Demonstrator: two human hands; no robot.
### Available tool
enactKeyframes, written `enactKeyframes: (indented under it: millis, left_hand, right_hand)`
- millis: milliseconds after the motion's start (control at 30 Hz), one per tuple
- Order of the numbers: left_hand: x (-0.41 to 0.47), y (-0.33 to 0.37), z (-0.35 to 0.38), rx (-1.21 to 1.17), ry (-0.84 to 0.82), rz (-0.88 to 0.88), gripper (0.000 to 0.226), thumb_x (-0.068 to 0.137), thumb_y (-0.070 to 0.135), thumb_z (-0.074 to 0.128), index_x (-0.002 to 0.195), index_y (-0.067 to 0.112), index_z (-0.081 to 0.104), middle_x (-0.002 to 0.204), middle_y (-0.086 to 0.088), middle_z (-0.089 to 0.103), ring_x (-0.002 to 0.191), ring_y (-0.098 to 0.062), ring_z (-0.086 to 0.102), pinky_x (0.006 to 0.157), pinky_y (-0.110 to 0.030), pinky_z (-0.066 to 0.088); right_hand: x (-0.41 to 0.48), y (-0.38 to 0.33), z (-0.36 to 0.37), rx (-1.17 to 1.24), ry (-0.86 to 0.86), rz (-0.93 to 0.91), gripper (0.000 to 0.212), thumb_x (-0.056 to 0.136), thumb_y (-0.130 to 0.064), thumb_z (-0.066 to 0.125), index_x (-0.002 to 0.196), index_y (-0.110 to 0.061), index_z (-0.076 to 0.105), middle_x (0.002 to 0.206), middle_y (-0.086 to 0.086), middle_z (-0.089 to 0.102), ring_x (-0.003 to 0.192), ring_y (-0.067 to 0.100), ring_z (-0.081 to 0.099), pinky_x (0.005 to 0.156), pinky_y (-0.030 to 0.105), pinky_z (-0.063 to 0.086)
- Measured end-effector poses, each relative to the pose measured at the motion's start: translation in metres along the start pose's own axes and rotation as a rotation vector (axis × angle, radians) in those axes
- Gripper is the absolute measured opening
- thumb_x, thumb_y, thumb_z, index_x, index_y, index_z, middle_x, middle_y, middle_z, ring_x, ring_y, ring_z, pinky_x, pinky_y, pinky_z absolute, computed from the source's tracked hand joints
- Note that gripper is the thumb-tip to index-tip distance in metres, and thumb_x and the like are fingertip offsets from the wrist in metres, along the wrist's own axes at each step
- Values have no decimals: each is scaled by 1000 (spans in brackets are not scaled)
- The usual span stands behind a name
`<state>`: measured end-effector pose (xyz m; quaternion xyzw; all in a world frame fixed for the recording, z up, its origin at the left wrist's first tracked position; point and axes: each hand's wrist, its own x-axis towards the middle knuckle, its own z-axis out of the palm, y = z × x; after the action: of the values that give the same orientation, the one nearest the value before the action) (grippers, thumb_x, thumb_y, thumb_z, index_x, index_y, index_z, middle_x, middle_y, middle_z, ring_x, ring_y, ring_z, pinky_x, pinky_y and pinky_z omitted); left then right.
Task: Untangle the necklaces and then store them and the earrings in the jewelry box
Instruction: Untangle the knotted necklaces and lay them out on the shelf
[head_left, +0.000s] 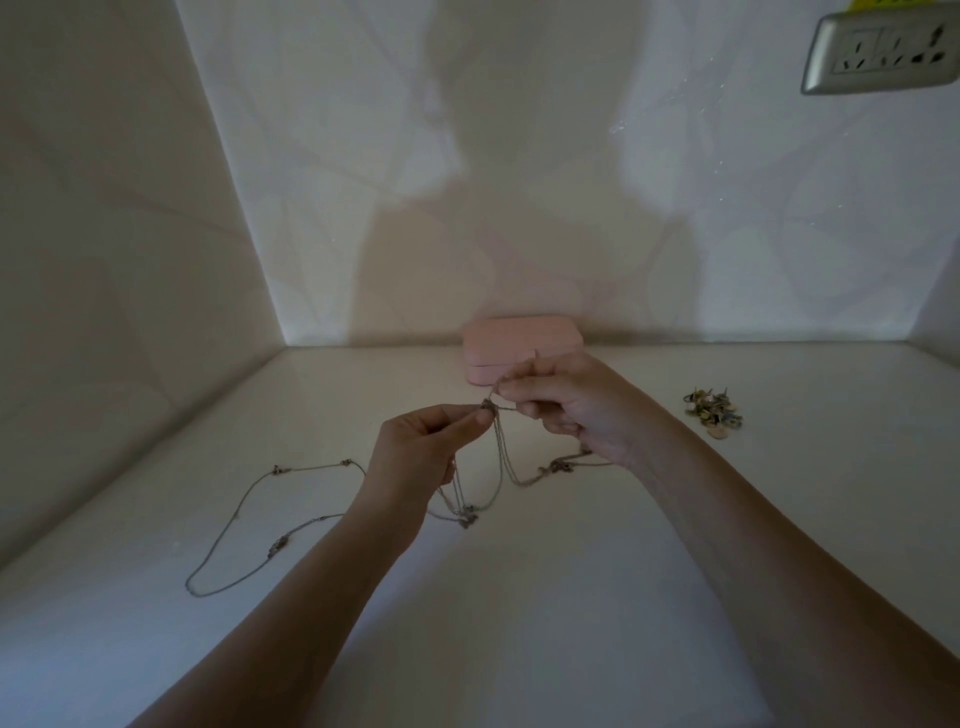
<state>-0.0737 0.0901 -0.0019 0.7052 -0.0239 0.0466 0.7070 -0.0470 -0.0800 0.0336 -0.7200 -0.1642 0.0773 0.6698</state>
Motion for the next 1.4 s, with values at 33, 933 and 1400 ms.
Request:
enactKeyframes:
  millis: [33,933,1400]
  left_hand:
    - [0,0,-1,14,15,-2,11,81,17,72,90,12,76,43,13,42,46,-8,27,44,-16,27]
    - [-5,11,-2,241,92,98,6,79,24,76,77,18,76,48,6,46,39,-5,29,46,-16,28]
    - [-8,19,-3,208,33,82,17,84,15,69,95,4,74,36,18,46,36,4,45,43,-5,31]
  right_hand:
    - [0,0,0,-51,41,-6,8,85,-2,64,83,-9,61,54,0,55,44,7,31,39,17,18]
    - [1,-4,-5,232,252,80,21,94,-4,54,76,-10,66,58,1,54,40,5,39,38,14,28]
    - [2,9,-3,-226,-182,113,20,83,-11,71,104,-11,72,103,10,73,94,13,67,89,24,52]
